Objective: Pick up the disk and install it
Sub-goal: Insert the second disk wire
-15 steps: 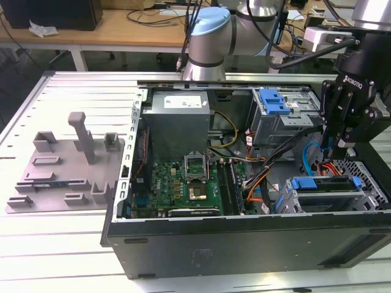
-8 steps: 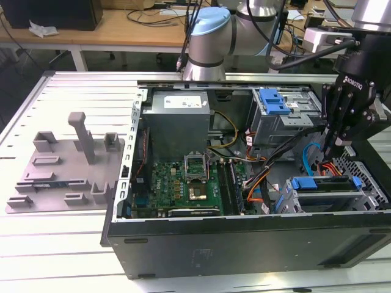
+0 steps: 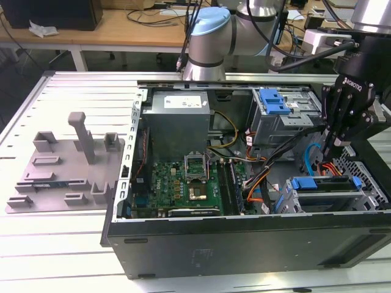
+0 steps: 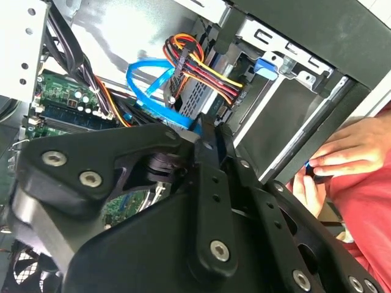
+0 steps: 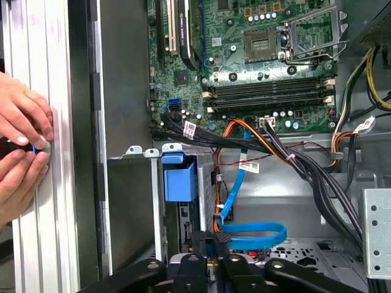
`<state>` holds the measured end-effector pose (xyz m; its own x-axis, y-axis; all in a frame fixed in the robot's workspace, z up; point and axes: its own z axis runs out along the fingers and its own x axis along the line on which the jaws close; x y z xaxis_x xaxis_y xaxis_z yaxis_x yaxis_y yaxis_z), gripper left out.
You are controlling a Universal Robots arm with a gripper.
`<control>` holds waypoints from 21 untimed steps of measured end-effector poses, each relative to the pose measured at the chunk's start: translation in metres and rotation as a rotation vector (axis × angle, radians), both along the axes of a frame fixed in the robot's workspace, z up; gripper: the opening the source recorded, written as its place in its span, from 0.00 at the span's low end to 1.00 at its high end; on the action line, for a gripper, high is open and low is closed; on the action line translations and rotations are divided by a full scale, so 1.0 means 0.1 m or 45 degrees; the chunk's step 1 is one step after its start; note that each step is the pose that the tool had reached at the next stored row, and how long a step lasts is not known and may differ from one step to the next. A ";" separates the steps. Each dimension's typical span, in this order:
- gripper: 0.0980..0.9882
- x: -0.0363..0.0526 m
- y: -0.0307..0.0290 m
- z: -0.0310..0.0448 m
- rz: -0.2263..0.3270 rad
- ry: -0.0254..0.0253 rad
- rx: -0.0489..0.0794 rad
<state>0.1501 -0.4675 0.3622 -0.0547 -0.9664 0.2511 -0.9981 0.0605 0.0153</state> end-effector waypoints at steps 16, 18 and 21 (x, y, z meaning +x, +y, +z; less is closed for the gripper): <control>0.07 0.000 -0.135 -0.001 0.000 0.0000 0.034; 0.07 0.000 -0.159 -0.001 0.000 0.0000 0.046; 0.07 0.000 -0.188 -0.002 0.000 -0.0010 0.078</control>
<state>0.1501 -0.4862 0.3620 -0.0550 -0.9800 0.1913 -0.9981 0.0595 0.0182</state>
